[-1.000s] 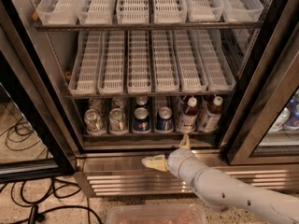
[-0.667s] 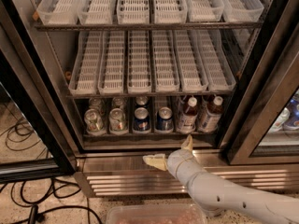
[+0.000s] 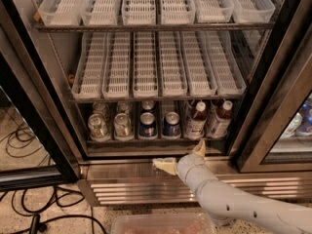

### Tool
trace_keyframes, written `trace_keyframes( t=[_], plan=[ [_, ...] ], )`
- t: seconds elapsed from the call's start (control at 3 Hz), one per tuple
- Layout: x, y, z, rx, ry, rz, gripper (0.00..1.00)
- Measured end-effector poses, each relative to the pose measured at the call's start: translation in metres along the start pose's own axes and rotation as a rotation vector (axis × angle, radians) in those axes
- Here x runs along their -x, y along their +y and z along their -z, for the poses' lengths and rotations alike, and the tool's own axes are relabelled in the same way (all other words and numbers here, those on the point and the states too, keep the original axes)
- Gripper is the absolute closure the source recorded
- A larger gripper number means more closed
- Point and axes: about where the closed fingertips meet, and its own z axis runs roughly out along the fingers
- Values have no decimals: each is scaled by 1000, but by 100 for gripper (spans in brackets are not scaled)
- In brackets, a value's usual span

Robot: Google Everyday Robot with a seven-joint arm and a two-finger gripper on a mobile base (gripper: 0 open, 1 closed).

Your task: Pick pepsi can from bottom shelf of fridge

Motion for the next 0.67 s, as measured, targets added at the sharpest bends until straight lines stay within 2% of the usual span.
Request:
trace_keyframes(
  t=[0.33, 0.67],
  plan=[
    [7, 1, -6, -9, -52, 7, 24],
    [12, -1, -12, -27, -102, 18, 39]
  ],
)
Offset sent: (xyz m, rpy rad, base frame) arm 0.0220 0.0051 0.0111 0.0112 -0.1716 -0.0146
